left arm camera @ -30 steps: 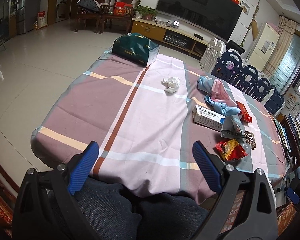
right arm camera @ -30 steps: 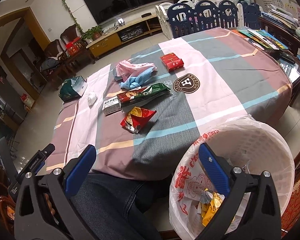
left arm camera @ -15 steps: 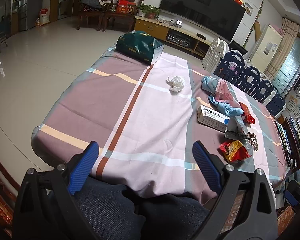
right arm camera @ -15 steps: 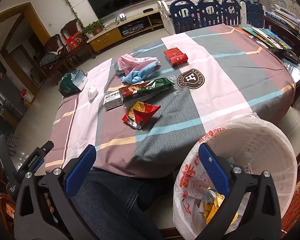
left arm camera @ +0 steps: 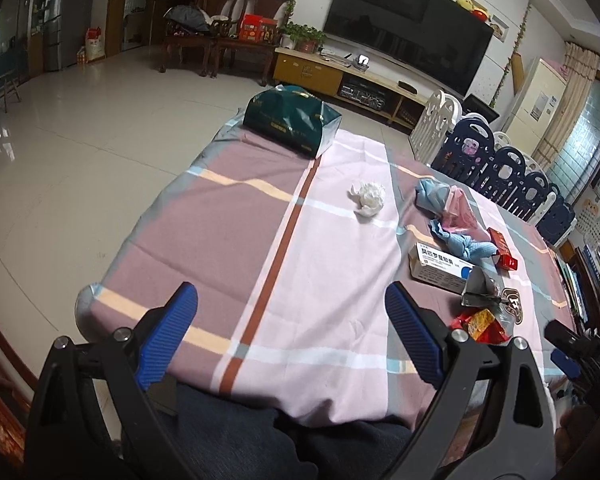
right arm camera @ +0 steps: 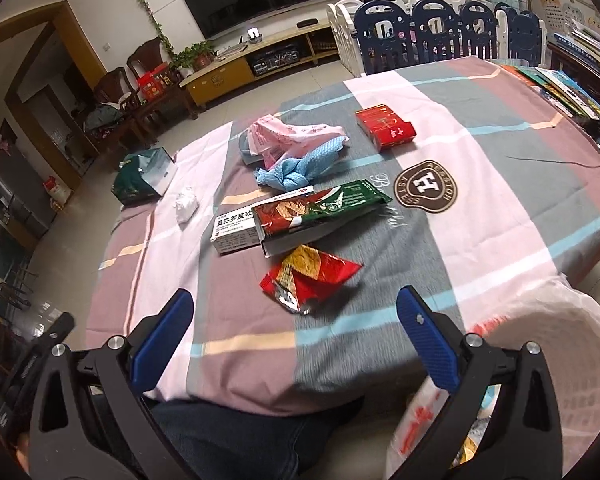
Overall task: Collect trash
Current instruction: 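Grasp the red snack wrapper with the right tool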
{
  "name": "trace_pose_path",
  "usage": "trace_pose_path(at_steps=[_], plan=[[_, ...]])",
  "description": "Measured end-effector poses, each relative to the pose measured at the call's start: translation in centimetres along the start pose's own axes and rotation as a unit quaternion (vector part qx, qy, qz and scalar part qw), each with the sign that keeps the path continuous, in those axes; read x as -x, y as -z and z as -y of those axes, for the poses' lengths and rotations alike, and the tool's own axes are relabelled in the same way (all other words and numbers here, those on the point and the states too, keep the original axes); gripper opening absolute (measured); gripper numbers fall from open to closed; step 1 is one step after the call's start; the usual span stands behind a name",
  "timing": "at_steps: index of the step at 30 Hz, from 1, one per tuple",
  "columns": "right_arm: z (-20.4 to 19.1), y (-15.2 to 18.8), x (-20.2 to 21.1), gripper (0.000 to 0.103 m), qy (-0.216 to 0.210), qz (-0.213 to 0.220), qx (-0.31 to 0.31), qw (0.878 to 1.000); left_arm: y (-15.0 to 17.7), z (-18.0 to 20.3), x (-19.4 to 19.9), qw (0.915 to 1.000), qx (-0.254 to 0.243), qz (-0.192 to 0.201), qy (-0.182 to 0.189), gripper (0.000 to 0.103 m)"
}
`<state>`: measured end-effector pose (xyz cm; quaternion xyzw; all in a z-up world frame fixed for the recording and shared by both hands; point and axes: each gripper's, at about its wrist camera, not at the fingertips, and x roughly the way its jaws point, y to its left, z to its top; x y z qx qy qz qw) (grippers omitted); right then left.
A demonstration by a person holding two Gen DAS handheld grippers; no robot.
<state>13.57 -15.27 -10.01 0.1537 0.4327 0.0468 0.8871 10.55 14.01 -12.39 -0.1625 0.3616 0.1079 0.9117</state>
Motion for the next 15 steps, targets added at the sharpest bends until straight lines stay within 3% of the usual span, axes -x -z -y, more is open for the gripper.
trace_pose_path(at_steps=[3,9,11,15], plan=[[-1.0,-0.2,-2.9,0.099,0.019,-0.014,0.019,1.0,0.2,-0.5,-1.3,0.9981,0.022,-0.035,0.045,0.095],[-2.9,0.5,-7.2,0.096,0.063,-0.033,0.072,0.995,0.7,-0.3,-2.0,0.9966,0.02,-0.057,0.056,0.095],[-3.1,0.7,-8.1,0.09,0.067,-0.038,0.078,0.994,0.8,-0.4,-2.1,0.9964,0.024,-0.058,0.057,0.095],[-3.7,1.4,-9.3,0.063,0.075,-0.057,0.094,0.991,0.8,-0.8,-2.4,0.9951,0.036,-0.063,0.068,0.095]])
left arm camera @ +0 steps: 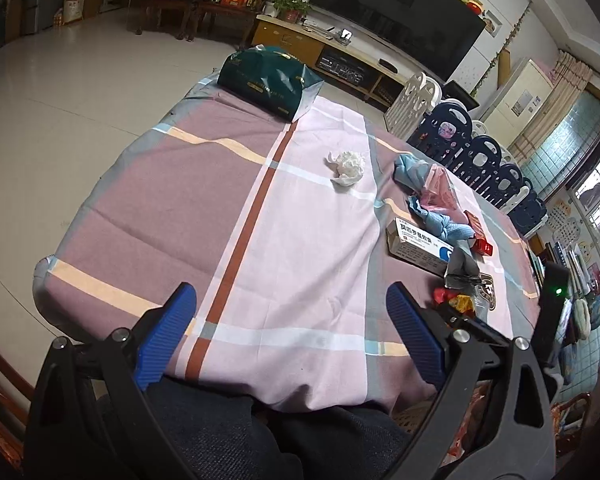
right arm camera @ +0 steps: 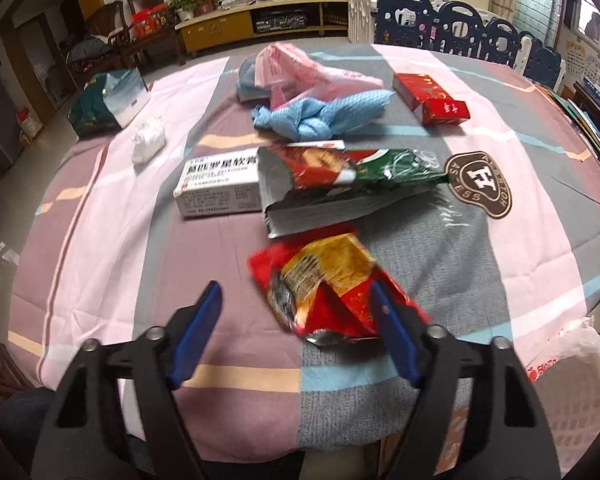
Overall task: Collect trash
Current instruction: 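Grasp the red snack wrapper with the right tool, then release the red wrapper and reach the right tool toward the green wrapper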
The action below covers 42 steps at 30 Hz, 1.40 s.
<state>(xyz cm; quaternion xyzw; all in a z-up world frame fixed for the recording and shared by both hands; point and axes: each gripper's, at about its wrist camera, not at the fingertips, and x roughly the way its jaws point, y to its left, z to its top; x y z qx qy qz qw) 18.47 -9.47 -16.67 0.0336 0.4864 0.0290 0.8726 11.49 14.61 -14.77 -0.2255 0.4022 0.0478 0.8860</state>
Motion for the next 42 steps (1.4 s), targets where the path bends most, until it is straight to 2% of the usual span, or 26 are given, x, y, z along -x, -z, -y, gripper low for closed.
trace_pose_path(at_steps=[4,9,19,21,23,25,26,28,30,31,34,36,37,39,42], plan=[[-0.7,0.7,-0.8,0.022,-0.005,-0.015,0.015,1.0,0.0,-0.2,-0.1,1.0,0.008,-0.002,0.003,0.095],[-1.5,1.2,0.1,0.017,-0.021,0.0,0.029,0.999,0.0,-0.2,-0.1,1.0,0.007,-0.002,0.004,0.095],[-4.6,0.9,3.0,0.016,-0.118,0.017,0.039,0.992,-0.1,-0.8,0.0,0.9997,0.024,-0.004,0.008,0.095],[-5.6,0.5,2.4,0.017,-0.135,0.0,0.049,0.99,0.0,-1.1,0.1,0.9994,0.034,-0.001,0.008,0.095],[-5.8,0.0,2.1,0.027,-0.138,-0.009,0.054,0.989,-0.1,-1.4,0.1,0.9991,0.042,-0.005,0.01,0.095],[-4.5,-0.6,3.2,0.059,-0.142,0.013,0.032,0.989,-0.1,-1.5,0.0,0.999,0.045,-0.007,0.007,0.095],[-3.2,-1.0,4.2,0.062,-0.152,0.036,0.008,0.988,-0.2,-1.5,-0.1,0.999,0.044,-0.009,0.003,0.095],[-0.4,-1.7,5.9,0.062,-0.159,0.071,-0.035,0.984,-0.4,-1.0,-0.5,0.9993,0.034,-0.016,-0.004,0.095],[3.0,-2.6,6.9,0.063,-0.13,0.1,-0.094,0.982,-0.6,-0.2,-0.8,0.9997,0.02,-0.016,-0.005,0.095],[4.6,-3.0,6.9,0.066,-0.114,0.101,-0.127,0.98,-0.9,0.5,-1.1,0.9998,0.007,-0.017,0.002,0.095],[7.7,-3.9,4.5,0.067,-0.087,0.053,-0.197,0.975,-1.4,3.1,-2.0,0.9986,-0.039,-0.006,0.036,0.095],[8.1,-4.5,2.3,0.066,-0.073,0.024,-0.209,0.975,-1.5,5.0,-3.0,0.9944,-0.07,-0.003,0.079,0.095],[8.1,-4.6,1.5,0.066,-0.067,0.015,-0.206,0.976,-1.4,5.5,-3.6,0.993,-0.076,-0.008,0.089,0.095],[8.1,-4.7,-0.3,0.066,-0.074,-0.002,-0.212,0.974,-1.0,6.4,-5.1,0.9921,-0.086,-0.034,0.085,0.095],[8.3,-4.8,-2.3,0.066,-0.083,-0.015,-0.238,0.968,-0.6,7.1,-5.2,0.9897,-0.1,-0.032,0.098,0.095]])
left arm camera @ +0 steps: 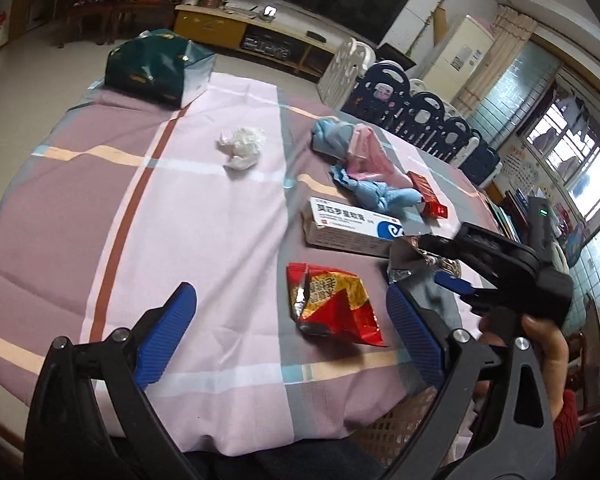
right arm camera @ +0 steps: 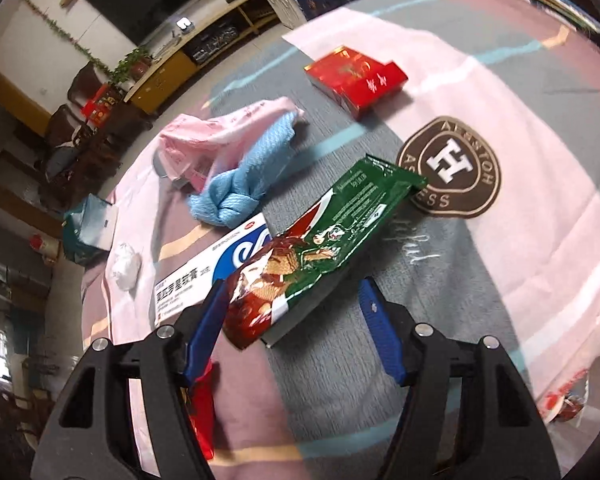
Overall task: Collect trash
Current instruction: 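Release the red wrapper and reach the right tool toward the green wrapper, then grasp the green snack wrapper with the right tool and lift it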
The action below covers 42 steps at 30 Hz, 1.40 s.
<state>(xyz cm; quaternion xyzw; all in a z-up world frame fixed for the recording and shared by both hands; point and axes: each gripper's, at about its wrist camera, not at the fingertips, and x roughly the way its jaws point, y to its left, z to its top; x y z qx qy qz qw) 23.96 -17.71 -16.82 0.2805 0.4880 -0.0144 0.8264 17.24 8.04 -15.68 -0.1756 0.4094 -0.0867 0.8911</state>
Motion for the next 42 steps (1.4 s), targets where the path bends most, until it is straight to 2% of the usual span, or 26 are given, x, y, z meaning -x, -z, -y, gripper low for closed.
trace_pose_path(at_steps=[2,6,9,16,21,26,37,42], plan=[[-0.1,-0.1,-0.8,0.063,-0.001,-0.002,-0.004,1.0,0.0,0.1,-0.1,0.9999,-0.001,0.0,0.01,0.095],[-0.5,0.7,-1.4,0.013,-0.006,-0.014,0.022,1.0,-0.1,-0.8,-0.6,0.9996,0.021,-0.009,0.016,0.095],[-0.4,1.4,-0.3,0.005,-0.003,0.002,0.038,0.999,-0.1,-1.2,-0.6,0.9992,0.032,-0.009,0.023,0.095],[1.8,3.7,5.2,0.004,-0.014,0.057,0.018,0.998,-0.2,-0.9,-0.6,0.9992,0.028,-0.013,0.025,0.095],[1.6,5.5,8.0,0.004,-0.01,0.075,0.038,0.996,-0.2,-0.6,-1.0,0.9992,0.024,-0.022,0.023,0.096],[0.2,6.6,8.7,0.004,-0.001,0.072,0.05,0.996,-0.4,-0.3,-1.4,0.9992,0.022,-0.029,0.015,0.097],[-0.4,7.2,9.9,0.004,0.02,0.08,0.048,0.995,-0.6,0.6,-1.3,0.998,0.029,-0.023,0.052,0.099],[-0.3,7.4,10.1,0.004,0.022,0.082,0.045,0.995,-0.6,0.3,-1.4,0.998,0.039,-0.025,0.043,0.099]])
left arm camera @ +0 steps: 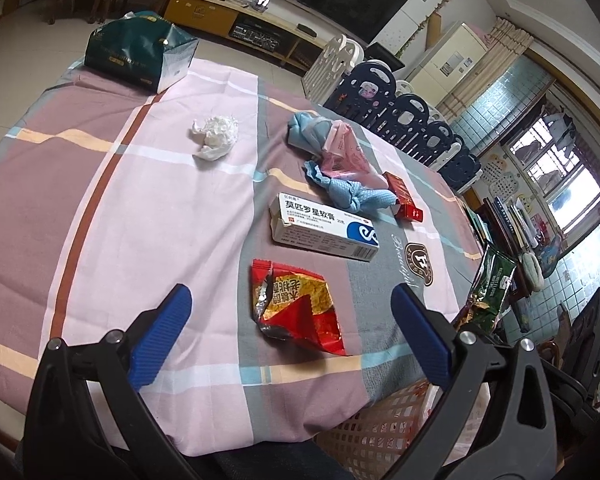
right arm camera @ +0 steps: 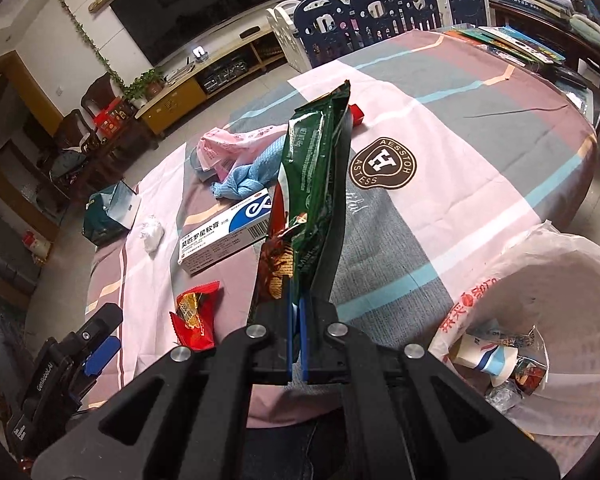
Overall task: Collect trash
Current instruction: 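Grasp the green snack wrapper with the right tool and lift it, then lower the left tool onto the red wrapper and close on it while the right tool holds the green wrapper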
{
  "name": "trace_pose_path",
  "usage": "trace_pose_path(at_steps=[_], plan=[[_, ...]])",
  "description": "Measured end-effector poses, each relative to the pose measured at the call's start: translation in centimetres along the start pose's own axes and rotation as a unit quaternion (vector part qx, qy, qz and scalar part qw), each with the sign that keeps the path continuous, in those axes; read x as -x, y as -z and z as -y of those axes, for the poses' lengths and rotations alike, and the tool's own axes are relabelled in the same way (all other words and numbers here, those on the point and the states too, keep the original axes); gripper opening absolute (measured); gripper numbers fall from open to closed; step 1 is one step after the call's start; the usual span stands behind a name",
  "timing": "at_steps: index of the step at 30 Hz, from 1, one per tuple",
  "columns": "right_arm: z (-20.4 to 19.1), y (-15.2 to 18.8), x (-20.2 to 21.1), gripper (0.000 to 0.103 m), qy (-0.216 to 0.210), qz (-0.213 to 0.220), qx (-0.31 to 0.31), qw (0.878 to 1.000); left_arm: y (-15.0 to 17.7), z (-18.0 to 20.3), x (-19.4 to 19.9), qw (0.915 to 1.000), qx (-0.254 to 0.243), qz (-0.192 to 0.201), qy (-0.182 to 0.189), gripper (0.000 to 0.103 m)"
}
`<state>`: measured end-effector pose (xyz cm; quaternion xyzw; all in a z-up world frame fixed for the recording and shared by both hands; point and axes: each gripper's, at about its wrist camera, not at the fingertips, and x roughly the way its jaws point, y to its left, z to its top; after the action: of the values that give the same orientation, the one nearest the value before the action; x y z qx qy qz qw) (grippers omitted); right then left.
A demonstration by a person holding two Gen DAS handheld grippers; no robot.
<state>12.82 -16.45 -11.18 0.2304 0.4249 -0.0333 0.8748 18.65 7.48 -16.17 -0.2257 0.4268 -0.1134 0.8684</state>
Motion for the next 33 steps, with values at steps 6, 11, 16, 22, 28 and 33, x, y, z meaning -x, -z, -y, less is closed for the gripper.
trace_pose_path(at_steps=[6,11,16,22,28,33], plan=[[0.1,0.1,0.2,0.004,-0.002,0.002,0.0,1.0,0.0,-0.6,-0.1,0.9999,0.014,-0.007,0.001,0.099],[0.2,0.2,0.0,0.004,-0.003,0.0,-0.004,1.0,0.1,-0.6,-0.1,0.9999,0.014,-0.009,0.003,0.099],[0.2,0.3,-0.2,0.004,-0.005,-0.004,-0.005,1.0,0.1,-0.6,-0.1,0.9998,0.014,-0.01,0.004,0.099],[0.2,0.5,-0.5,0.004,-0.006,-0.007,-0.004,1.0,0.2,-0.6,-0.2,0.9998,0.015,-0.012,0.002,0.099],[0.1,0.6,-0.7,0.004,-0.009,-0.009,-0.002,1.0,0.3,-0.6,-0.4,0.9998,0.015,-0.013,0.001,0.099],[0.2,0.6,-1.0,0.004,-0.011,-0.014,-0.003,1.0,0.2,-0.6,-0.4,0.9998,0.015,-0.013,0.001,0.099]])
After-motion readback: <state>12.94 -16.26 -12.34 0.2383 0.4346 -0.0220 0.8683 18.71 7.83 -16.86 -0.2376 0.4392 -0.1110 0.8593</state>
